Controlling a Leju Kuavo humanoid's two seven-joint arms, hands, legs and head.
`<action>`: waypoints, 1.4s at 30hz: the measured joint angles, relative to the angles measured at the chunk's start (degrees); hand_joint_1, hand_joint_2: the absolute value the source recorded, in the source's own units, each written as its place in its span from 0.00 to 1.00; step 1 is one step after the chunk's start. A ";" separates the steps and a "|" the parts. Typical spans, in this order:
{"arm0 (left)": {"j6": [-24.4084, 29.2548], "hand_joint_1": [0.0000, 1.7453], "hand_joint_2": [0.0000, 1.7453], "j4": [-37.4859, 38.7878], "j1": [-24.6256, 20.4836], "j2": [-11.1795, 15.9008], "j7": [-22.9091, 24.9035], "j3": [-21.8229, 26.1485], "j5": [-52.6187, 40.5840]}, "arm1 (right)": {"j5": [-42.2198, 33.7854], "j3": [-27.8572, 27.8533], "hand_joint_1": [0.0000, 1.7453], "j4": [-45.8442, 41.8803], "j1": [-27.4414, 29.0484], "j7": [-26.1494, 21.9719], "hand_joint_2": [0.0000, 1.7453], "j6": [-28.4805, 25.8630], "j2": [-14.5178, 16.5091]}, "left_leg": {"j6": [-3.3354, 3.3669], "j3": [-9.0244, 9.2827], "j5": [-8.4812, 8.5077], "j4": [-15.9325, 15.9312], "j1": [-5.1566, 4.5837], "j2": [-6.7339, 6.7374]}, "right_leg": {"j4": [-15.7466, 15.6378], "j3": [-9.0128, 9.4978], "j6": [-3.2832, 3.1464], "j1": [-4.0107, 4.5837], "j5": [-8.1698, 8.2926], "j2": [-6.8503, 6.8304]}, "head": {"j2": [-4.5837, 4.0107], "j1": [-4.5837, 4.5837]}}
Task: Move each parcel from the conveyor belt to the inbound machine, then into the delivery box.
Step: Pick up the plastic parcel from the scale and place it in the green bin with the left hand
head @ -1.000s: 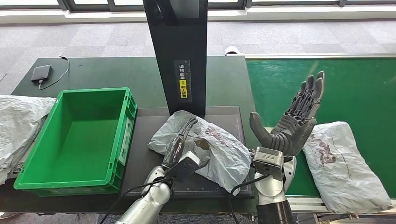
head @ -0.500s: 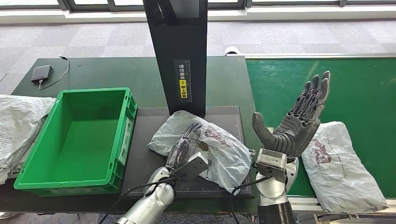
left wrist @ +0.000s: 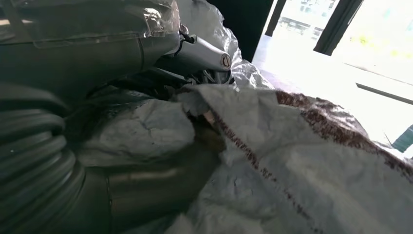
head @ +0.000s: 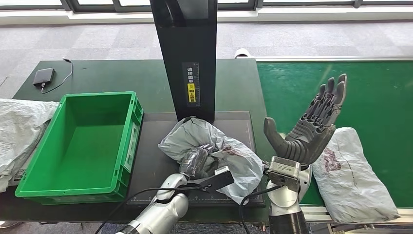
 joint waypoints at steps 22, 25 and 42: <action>16.47 1.00 1.00 -9.01 3.73 0.02 4.20 3.45 -15.54 | -0.39 0.04 0.00 0.02 0.08 0.00 1.00 0.07 -0.09 | -0.02 0.03 0.03 -0.02 0.03 0.08 | 0.01 0.00 -0.01 0.02 0.01 0.08 | 0.01 -0.02; 18.48 1.00 1.00 -20.88 6.23 0.70 0.49 7.81 -15.10 | -0.33 0.04 0.00 0.02 0.14 0.01 1.00 0.07 -0.15 | -0.02 0.01 0.04 -0.03 0.04 0.06 | 0.01 -0.01 -0.01 0.04 0.01 0.07 | 0.01 -0.02; 18.52 1.00 1.00 -47.19 11.66 2.05 -3.98 15.20 -14.23 | -0.31 -0.02 0.00 0.01 0.17 0.02 1.00 0.07 -0.15 | -0.01 -0.05 0.03 -0.02 0.03 0.01 | 0.01 -0.08 -0.01 0.04 -0.01 0.03 | 0.01 -0.02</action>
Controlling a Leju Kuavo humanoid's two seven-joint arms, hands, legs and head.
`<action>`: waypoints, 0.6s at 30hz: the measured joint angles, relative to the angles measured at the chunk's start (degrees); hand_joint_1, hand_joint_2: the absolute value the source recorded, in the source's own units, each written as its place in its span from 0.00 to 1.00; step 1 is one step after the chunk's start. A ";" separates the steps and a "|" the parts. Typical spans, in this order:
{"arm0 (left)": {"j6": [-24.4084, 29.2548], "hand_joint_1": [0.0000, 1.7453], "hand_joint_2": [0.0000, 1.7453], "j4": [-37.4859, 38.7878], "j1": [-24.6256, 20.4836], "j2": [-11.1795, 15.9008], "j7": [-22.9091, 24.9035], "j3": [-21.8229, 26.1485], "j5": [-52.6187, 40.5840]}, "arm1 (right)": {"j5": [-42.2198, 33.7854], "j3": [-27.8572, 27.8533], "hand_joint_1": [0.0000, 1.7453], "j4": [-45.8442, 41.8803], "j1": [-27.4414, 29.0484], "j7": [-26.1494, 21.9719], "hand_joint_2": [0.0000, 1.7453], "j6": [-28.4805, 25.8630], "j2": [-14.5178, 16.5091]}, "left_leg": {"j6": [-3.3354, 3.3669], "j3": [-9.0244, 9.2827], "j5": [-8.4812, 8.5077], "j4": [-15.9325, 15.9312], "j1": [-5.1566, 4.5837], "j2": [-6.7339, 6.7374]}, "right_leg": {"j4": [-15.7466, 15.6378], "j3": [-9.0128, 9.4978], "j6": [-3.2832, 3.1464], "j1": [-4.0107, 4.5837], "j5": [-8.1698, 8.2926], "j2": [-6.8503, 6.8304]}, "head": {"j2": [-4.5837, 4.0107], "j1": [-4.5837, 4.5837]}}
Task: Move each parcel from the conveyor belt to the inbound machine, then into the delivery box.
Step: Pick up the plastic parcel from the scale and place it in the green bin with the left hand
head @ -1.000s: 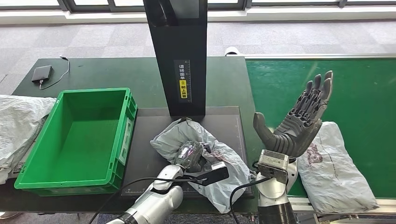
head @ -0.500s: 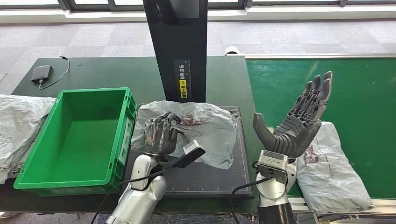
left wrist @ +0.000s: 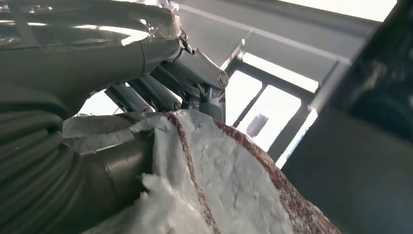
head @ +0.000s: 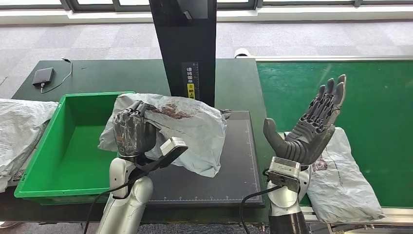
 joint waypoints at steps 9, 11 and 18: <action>0.00 1.00 1.00 -13.81 1.20 0.25 2.14 1.66 -3.17 | -0.57 -0.51 0.00 -0.25 0.09 0.00 1.00 -0.07 0.00 | -0.01 0.00 -0.01 0.00 -0.01 0.01 | 0.00 -0.01 0.00 -0.01 -0.01 0.01 | -0.01 0.00; 0.00 1.00 1.00 -14.24 0.92 0.27 3.12 2.77 -4.62 | -0.76 -0.63 0.00 -0.48 0.17 0.00 1.00 -0.07 0.00 | 0.00 0.01 -0.01 0.00 -0.01 0.02 | 0.00 -0.01 0.00 -0.02 -0.01 0.01 | 0.00 0.01; -0.09 1.00 1.00 -5.18 -4.88 0.01 1.19 18.38 -6.42 | -0.75 -1.04 0.00 -2.38 1.47 0.00 1.00 -0.07 -0.13 | -0.06 0.05 0.04 -0.01 0.02 0.14 | 0.00 -0.02 -0.06 0.00 0.05 0.13 | -0.01 0.02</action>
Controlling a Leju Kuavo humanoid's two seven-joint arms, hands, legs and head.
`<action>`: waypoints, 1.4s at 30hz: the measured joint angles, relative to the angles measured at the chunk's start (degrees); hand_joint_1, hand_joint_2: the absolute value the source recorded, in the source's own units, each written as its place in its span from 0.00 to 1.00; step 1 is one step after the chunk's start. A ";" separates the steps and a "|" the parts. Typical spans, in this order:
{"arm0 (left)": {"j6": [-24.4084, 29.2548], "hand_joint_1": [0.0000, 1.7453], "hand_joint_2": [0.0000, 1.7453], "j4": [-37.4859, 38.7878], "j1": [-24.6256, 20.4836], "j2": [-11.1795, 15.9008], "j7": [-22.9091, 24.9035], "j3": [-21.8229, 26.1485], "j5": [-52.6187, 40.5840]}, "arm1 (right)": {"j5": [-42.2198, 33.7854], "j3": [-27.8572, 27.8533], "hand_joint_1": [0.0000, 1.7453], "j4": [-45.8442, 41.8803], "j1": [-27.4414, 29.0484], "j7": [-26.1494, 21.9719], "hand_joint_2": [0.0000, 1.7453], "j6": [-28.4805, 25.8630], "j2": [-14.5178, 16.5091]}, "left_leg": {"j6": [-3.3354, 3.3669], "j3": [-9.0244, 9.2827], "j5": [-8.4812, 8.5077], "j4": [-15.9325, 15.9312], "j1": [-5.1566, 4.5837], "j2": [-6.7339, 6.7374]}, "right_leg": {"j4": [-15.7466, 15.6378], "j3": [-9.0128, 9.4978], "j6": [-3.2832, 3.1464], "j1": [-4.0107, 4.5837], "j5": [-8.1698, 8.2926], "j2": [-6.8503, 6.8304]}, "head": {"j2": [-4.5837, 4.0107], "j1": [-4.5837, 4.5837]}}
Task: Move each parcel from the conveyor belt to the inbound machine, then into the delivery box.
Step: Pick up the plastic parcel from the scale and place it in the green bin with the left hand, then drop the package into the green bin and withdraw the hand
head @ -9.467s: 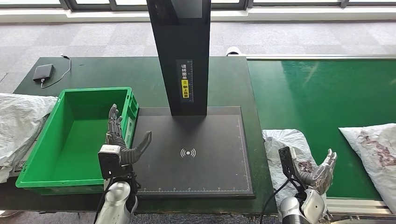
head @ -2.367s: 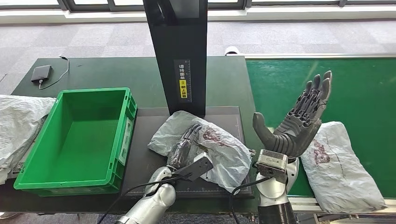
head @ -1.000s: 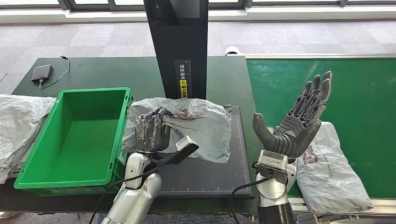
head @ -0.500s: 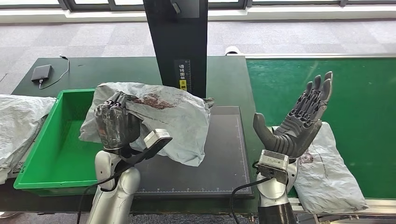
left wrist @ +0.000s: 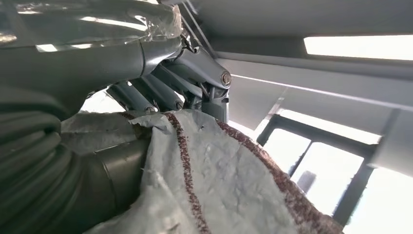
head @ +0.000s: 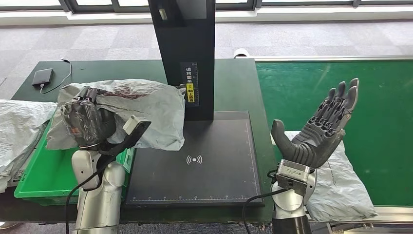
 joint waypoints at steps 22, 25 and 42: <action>0.02 0.00 0.50 18.34 -8.24 1.31 10.32 30.75 -10.32 | 0.55 -0.03 0.00 -0.91 1.64 0.00 1.00 0.03 -0.33 | -0.05 -0.05 0.00 -0.01 0.03 -0.05 | 0.00 -0.05 -0.04 0.01 0.01 -0.05 | 0.01 0.00; 0.02 0.00 0.00 18.34 -8.28 1.49 8.33 30.98 -8.84 | 0.62 -0.03 0.00 -0.84 1.63 0.00 1.00 0.07 -0.33 | -0.09 -0.04 0.03 -0.02 0.05 -0.05 | 0.00 -0.05 -0.04 0.02 0.01 -0.05 | -0.01 0.01; 0.02 0.00 0.00 18.24 -8.52 -0.44 -2.70 32.77 -3.60 | 0.81 -0.03 0.00 0.16 1.51 0.01 1.00 0.07 -0.33 | -0.05 0.04 0.09 -0.04 0.03 -0.32 | 0.00 0.16 -0.03 0.02 -0.03 -0.34 | 0.00 0.01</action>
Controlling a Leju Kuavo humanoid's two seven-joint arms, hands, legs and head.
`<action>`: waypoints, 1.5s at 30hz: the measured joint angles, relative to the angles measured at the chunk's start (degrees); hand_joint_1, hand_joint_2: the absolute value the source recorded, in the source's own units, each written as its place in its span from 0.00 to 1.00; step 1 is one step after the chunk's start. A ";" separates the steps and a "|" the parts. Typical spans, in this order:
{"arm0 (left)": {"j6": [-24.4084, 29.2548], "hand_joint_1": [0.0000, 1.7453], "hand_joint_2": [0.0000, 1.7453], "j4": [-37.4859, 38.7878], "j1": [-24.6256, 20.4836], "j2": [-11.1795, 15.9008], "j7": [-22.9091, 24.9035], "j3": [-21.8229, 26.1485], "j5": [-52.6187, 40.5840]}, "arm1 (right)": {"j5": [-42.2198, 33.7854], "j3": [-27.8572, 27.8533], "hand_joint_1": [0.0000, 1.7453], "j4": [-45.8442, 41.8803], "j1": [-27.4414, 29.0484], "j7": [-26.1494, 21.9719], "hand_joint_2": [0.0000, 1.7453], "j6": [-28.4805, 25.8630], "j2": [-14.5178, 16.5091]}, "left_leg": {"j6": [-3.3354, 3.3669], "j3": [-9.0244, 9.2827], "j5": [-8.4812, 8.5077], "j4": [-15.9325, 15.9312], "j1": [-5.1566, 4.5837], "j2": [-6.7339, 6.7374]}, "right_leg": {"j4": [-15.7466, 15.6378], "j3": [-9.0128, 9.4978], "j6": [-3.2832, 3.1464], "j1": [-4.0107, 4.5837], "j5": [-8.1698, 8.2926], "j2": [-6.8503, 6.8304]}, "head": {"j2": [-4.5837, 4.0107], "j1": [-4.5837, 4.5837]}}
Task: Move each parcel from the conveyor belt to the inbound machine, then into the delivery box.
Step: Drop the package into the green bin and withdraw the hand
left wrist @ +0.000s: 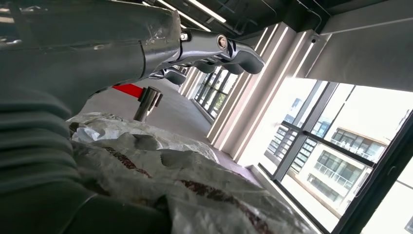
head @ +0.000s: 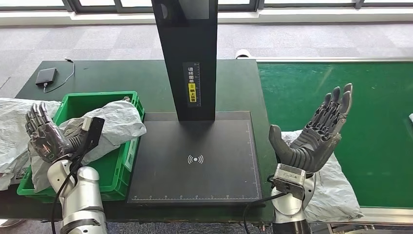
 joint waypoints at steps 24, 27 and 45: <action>-0.70 0.00 0.00 -3.87 14.41 -0.33 -6.01 -22.18 33.77 | 0.27 -1.26 0.00 0.02 0.23 0.01 1.00 -0.07 -0.02 | 0.15 0.17 0.12 -0.02 -0.11 -0.24 | 0.00 0.25 0.10 -0.11 0.01 -0.28 | 0.01 -0.02; -0.70 0.00 0.00 -3.93 14.44 -0.32 -6.01 -22.35 33.78 | 0.27 -1.45 0.00 0.02 0.26 0.01 1.00 -0.07 -0.02 | 0.15 0.15 0.12 -0.02 -0.11 -0.25 | 0.00 0.24 0.10 -0.11 0.00 -0.28 | 0.01 -0.01; -0.39 0.00 1.00 -5.15 16.06 0.18 -4.56 -24.50 32.74 | 0.70 -2.01 0.00 0.00 0.38 0.02 1.00 -0.07 -0.02 | 0.10 0.08 0.05 -0.02 -0.10 -0.16 | 0.00 0.12 0.08 -0.10 -0.03 -0.19 | 0.01 -0.01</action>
